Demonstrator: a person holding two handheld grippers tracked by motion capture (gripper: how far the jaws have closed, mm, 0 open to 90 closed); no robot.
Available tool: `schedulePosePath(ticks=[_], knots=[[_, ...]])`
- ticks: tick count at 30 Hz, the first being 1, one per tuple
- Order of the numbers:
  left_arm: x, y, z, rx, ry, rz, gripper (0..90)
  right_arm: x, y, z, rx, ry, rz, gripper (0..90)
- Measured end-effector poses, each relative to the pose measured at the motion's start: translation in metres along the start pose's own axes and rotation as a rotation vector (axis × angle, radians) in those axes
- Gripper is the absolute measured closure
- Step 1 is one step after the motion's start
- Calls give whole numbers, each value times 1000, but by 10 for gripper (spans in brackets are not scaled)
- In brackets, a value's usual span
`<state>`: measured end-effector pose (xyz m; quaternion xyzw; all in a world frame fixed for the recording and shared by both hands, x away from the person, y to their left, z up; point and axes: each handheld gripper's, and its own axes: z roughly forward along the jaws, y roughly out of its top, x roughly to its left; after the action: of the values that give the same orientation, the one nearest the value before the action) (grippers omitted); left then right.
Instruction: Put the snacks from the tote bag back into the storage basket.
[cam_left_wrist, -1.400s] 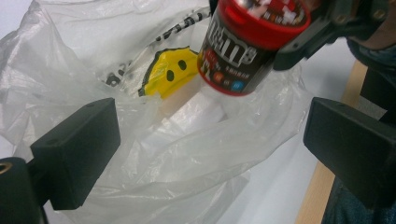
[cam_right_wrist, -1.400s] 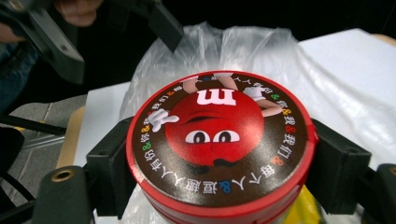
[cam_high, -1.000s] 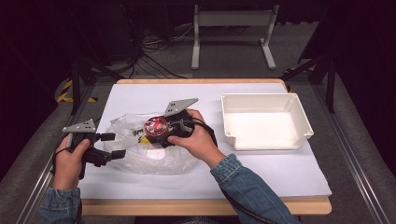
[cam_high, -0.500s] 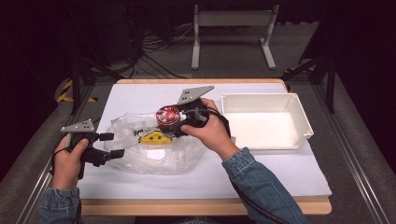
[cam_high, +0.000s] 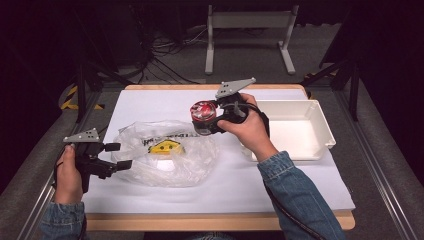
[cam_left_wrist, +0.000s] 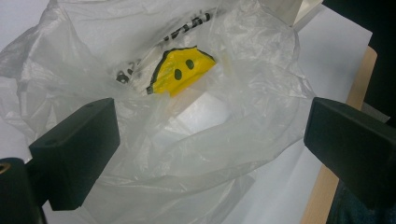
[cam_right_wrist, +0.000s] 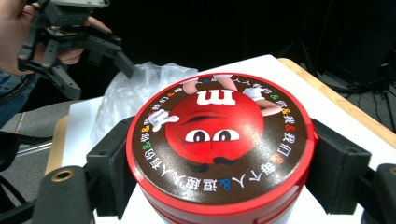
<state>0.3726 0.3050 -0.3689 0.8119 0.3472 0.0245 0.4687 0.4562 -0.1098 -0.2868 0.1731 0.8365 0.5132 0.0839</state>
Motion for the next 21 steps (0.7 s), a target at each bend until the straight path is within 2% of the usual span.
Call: schedulePosePath(ticks=[3, 7, 10, 21], knots=[[0, 0, 0, 0, 0, 2, 45, -6, -2, -5, -4, -16, 5, 214], [-1, -1, -1, 1, -4, 6, 46, -20, -7, -19, -4, -43, 13, 215], [-1, -1, -1, 1, -11, 7, 47, -28, -11, -25, 1, -54, 5, 215], [-2, -6, -5, 2, -4, 20, 50, -58, -25, -49, 15, -85, 26, 216]])
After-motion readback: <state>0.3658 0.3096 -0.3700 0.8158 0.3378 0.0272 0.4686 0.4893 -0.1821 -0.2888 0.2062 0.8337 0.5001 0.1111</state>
